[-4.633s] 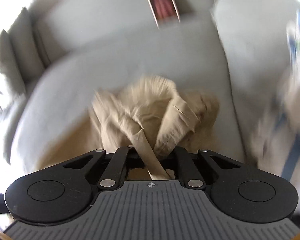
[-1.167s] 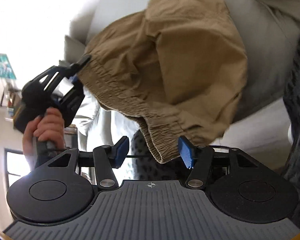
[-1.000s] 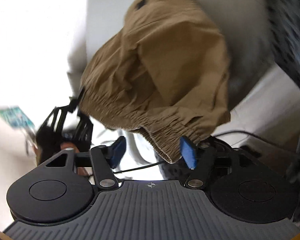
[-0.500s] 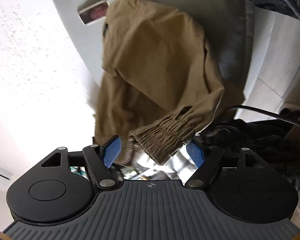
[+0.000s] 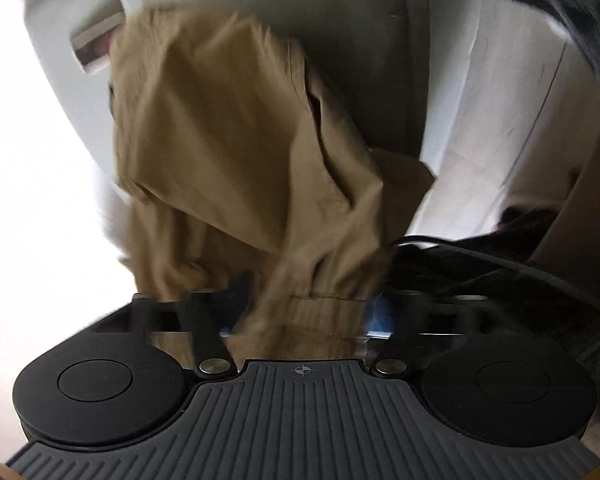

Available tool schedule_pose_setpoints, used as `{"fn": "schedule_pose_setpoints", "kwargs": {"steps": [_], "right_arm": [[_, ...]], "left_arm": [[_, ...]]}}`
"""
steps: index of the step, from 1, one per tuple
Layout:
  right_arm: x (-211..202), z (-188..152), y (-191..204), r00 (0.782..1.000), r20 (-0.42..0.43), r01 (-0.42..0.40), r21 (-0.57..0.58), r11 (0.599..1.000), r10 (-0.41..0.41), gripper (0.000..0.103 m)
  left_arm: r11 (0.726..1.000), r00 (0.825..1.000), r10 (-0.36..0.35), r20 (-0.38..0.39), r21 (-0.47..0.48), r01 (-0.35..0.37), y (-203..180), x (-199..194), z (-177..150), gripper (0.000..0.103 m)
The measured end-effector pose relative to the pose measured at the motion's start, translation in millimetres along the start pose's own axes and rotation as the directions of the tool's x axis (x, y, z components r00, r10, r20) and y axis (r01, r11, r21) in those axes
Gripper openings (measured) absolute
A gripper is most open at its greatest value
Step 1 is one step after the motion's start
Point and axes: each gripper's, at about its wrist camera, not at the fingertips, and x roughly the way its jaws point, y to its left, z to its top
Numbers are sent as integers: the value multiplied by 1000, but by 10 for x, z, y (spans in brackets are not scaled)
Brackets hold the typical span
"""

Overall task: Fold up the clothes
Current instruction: 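Lift the pants by the waistband with both grippers and shake them out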

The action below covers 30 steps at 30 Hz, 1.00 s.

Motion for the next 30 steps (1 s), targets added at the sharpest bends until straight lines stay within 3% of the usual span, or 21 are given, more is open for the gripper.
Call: {"fn": "schedule_pose_setpoints", "kwargs": {"steps": [3,5,7,9,10,11,13,14,15,16,17,18,19,20,22,24,27,29,30], "right_arm": [[-45,-82,165,1000,15,25,-168,985,-23,14],[-199,-174,454,998,57,-13,-328,945,33,13],[-385,-310,850,989,108,-37,-499,866,104,13],[-604,-538,1361,967,160,-41,-674,738,199,13],[-741,-712,1625,949,174,-43,-757,652,264,13],[-915,-941,1874,922,179,-42,-835,548,344,13],[-1265,-1475,2254,849,167,-13,-942,336,501,13],[-1397,-1718,2350,814,167,18,-965,263,557,13],[-1530,-1962,2446,775,161,53,-980,190,611,14],[-1638,-2177,2519,742,149,85,-988,128,654,14],[-1679,-2312,2540,729,135,96,-991,95,671,14],[-1691,-2405,2557,732,124,98,-992,77,670,13],[-1696,-2485,2572,737,121,99,-993,71,665,13],[-1676,-2523,2588,750,133,95,-991,93,648,13],[-1588,-2498,2625,793,162,85,-984,157,587,13],[-1361,-2351,2675,834,198,97,-971,217,516,13],[-1019,-1810,2812,872,239,103,-943,318,427,13],[-983,-1532,2784,881,255,113,-931,347,398,13],[-1001,-1447,2737,884,259,118,-929,351,389,13]], "left_arm": [[1000,999,2,40,8,-2,35,-78,52,7],[1000,997,-13,70,23,12,-4,-130,95,6],[996,992,-75,103,62,69,-190,-219,154,4],[976,970,-183,162,150,159,-517,-424,214,4],[955,946,-254,203,211,210,-716,-574,239,0],[919,901,-345,263,291,267,-930,-789,248,0],[834,780,-500,376,454,315,-1307,-1288,194,0],[794,720,-556,416,521,313,-1472,-1524,154,0],[770,689,-585,429,560,305,-1593,-1693,117,0],[750,682,-602,415,586,306,-1685,-1797,93,0],[735,684,-612,398,606,304,-1762,-1873,72,0],[733,710,-598,373,612,296,-1795,-1872,59,0],[739,748,-567,344,614,278,-1797,-1822,47,5],[752,795,-522,310,607,257,-1764,-1727,43,10],[814,880,-413,235,528,242,-1520,-1467,87,28],[884,943,-302,142,412,221,-1115,-1189,170,29],[965,983,-179,35,202,168,-378,-885,235,30],[987,989,-138,-52,72,142,60,-729,209,30],[989,984,-147,-105,9,149,235,-654,178,31]]}}
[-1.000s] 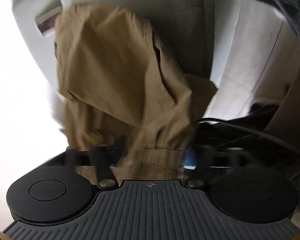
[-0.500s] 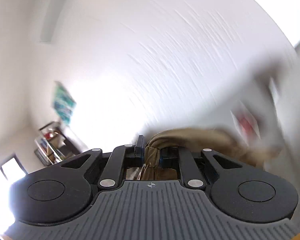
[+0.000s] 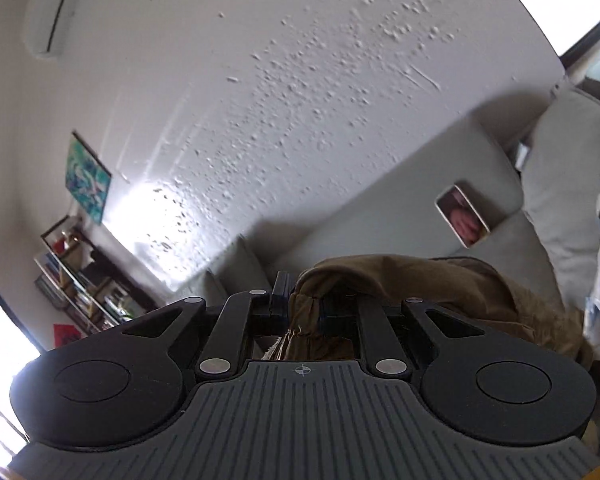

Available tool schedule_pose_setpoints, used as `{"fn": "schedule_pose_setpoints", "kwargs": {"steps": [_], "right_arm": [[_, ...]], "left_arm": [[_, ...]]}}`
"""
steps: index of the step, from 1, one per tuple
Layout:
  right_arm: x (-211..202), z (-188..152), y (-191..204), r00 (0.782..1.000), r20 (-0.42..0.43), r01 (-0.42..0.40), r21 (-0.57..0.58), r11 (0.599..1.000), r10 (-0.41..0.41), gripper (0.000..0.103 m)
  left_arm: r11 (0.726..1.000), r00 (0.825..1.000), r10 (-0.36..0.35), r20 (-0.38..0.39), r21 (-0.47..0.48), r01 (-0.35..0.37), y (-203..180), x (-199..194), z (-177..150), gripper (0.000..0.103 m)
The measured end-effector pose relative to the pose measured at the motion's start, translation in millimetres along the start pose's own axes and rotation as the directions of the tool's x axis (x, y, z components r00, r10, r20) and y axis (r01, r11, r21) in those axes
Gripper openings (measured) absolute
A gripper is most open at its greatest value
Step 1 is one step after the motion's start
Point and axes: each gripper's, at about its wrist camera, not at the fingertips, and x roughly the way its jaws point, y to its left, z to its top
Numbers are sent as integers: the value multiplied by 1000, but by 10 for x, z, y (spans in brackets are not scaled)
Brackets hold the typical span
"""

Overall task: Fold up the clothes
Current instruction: 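Lift the pants by the waistband with both grippers and shake them out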

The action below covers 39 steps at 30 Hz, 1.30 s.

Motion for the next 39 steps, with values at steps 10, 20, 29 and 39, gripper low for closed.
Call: {"fn": "schedule_pose_setpoints", "kwargs": {"steps": [10,20,29,39], "right_arm": [[-920,-165,-308,997,-73,-46,-130,990,37,13],[-1177,-430,-753,996,-90,-5,-14,1000,4,13],[-1163,-387,-736,996,-85,-37,-4,999,37,13],[-1221,-320,-820,997,-66,-29,42,999,32,14]], "left_arm": [[950,966,-172,-194,-291,111,497,191,-134,83],[955,905,-41,-424,-282,-88,741,305,-480,83],[913,847,-174,-503,-405,-53,961,694,-856,74],[898,833,-282,-476,-436,55,900,731,-945,10]]}}
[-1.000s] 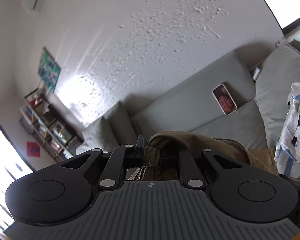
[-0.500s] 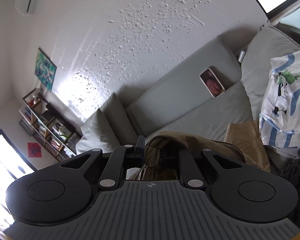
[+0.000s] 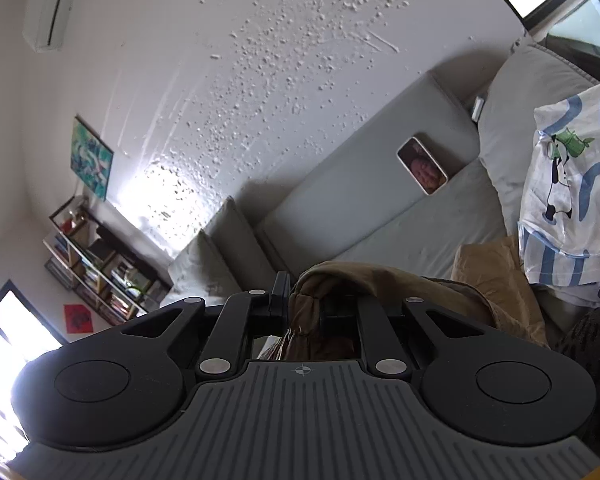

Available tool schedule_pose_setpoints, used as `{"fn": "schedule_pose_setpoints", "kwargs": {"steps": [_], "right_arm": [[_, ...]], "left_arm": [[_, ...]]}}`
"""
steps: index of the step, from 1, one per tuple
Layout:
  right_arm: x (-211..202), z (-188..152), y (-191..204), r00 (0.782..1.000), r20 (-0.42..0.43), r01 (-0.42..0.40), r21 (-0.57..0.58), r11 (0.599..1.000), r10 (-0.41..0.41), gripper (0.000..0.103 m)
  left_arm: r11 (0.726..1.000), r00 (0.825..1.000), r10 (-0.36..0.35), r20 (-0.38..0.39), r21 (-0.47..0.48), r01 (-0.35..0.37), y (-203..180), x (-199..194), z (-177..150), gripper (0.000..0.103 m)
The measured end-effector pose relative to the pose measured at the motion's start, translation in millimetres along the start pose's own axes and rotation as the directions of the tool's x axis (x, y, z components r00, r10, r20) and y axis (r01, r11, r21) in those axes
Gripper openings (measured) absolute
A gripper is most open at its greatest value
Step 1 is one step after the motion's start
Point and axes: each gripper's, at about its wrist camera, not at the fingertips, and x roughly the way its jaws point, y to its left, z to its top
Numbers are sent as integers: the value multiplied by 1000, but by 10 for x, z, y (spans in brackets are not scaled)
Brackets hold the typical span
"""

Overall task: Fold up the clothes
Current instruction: 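Lift the pants by the waistband with both grippers and shake them out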

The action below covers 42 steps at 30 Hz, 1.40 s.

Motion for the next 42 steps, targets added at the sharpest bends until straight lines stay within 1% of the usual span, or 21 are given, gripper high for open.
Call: {"fn": "schedule_pose_setpoints", "kwargs": {"steps": [7,9,11,13,14,15,17,18,19,20,21,23,24,26,27,29,33,36,38,40,42], "right_arm": [[146,56,-155,998,-13,66,76,995,-65,13],[288,153,-176,995,-26,97,114,989,-94,13],[388,329,6,997,10,79,82,994,-80,13],[180,454,595,983,183,16,-163,987,14,13],[75,517,890,963,258,1,-286,958,76,13],[-53,545,1177,932,331,1,-406,914,146,13],[-373,420,1611,835,470,52,-586,809,286,13],[-483,360,1729,794,511,72,-618,782,331,13],[-540,336,1799,774,532,82,-621,779,343,13],[-539,365,1831,787,527,79,-602,795,321,13],[-502,449,1833,825,493,61,-562,825,276,13],[-446,662,1784,899,384,-17,-448,894,209,13],[-467,717,1790,910,358,-41,-423,905,209,13],[-576,689,1917,890,392,-13,-489,872,233,13],[-612,672,1988,882,403,-1,-518,856,245,13],[-641,695,2099,884,393,-9,-529,849,254,13],[-514,930,2117,913,345,-45,-445,894,218,13],[-136,1138,1983,949,271,-59,-356,933,163,13],[324,1246,1823,974,207,-32,-279,960,93,13],[828,1353,1683,987,158,12,-235,972,26,13],[1291,1471,1643,986,164,80,-274,959,-36,13]], "left_arm": [[970,973,-30,230,241,-27,-684,-268,29,8],[932,956,-67,286,360,-42,-1178,-327,30,8],[827,933,-187,308,562,-21,-1809,-406,-191,8],[629,885,-358,297,777,-7,-2404,-573,-631,8],[515,847,-446,289,857,-21,-2613,-679,-892,8],[417,808,-520,277,908,-43,-2747,-774,-1128,8],[290,742,-618,261,952,-93,-2878,-918,-1493,9],[277,730,-629,268,954,-112,-2902,-953,-1588,9],[272,719,-636,280,953,-130,-2926,-988,-1671,8],[284,714,-633,299,948,-145,-2951,-1028,-1719,8],[293,715,-628,307,945,-149,-2982,-1080,-1756,8],[262,712,-640,287,953,-149,-3050,-1135,-1863,8],[232,706,-652,276,959,-160,-3091,-1151,-1960,8],[188,696,-666,268,963,-191,-3225,-1121,-2178,9],[189,693,-663,282,959,-210,-3263,-1172,-2243,9],[221,701,-643,310,951,-218,-3368,-1206,-2248,9],[364,755,-526,392,906,-216,-3520,-1105,-1791,9],[462,764,-423,488,841,-281,-3585,-916,-1183,9],[525,757,-360,546,789,-319,-3618,-765,-728,9],[541,724,-342,599,755,-370,-3720,-638,-353,9],[460,682,-390,618,773,-436,-3912,-552,-211,9]]}}
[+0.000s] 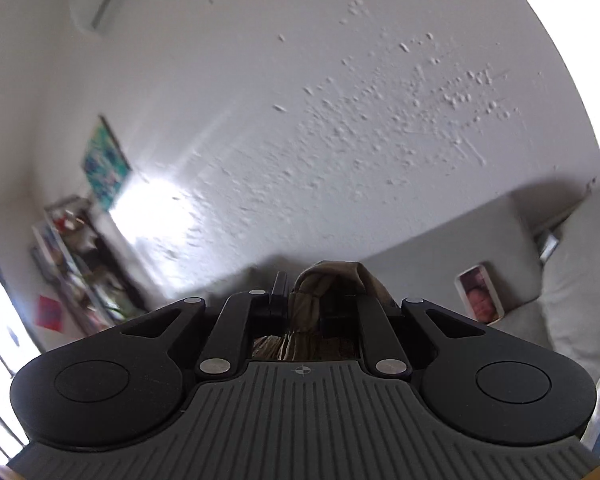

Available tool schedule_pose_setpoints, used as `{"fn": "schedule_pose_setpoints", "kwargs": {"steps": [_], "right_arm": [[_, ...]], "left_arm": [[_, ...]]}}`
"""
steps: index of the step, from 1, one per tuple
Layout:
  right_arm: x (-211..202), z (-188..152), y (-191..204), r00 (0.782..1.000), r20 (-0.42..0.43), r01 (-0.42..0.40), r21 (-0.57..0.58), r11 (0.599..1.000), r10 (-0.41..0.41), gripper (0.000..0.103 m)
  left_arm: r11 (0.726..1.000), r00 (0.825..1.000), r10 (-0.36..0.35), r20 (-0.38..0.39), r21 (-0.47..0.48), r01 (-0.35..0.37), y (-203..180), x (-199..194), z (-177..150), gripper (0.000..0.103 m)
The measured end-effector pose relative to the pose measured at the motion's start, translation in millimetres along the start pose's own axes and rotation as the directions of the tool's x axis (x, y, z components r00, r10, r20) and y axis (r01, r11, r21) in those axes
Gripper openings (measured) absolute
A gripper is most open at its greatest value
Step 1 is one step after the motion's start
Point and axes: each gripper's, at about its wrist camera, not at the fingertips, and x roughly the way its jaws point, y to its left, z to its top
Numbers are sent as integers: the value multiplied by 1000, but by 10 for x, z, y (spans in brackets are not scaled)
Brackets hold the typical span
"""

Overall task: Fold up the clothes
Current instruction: 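Lift the pants by the waistband with both grippers and shake them out, then lay the pants flat on the sofa and open both grippers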

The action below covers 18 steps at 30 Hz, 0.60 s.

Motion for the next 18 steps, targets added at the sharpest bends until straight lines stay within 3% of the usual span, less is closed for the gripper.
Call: {"fn": "schedule_pose_setpoints", "kwargs": {"steps": [3,6,8,9,12,14,15,18], "right_arm": [[301,201,106,997,75,5,-71,997,1,13],[85,403,377,976,202,-51,-171,984,86,13],[-122,412,485,958,259,-57,-243,968,121,14],[-192,381,454,961,252,-50,-249,967,115,14],[-169,131,87,996,65,-48,-120,992,56,15],[-12,-237,-299,992,-125,4,5,1000,-4,15],[98,-488,-516,977,-208,47,49,998,-36,15],[401,-1359,-1189,897,-420,218,155,964,-135,14]], "left_arm": [[983,989,-95,110,168,76,-335,-16,230,9],[945,970,-187,155,298,134,-603,-197,310,9],[954,976,-187,111,258,153,-529,-316,255,9],[961,981,-179,75,226,158,-457,-350,202,9],[995,987,-88,-137,41,94,115,-215,-241,9],[999,955,17,-296,-26,-26,569,-81,-765,9],[994,925,69,-374,-49,-94,856,42,-1059,9],[955,804,163,-571,-113,-273,1531,197,-1992,9]]}}
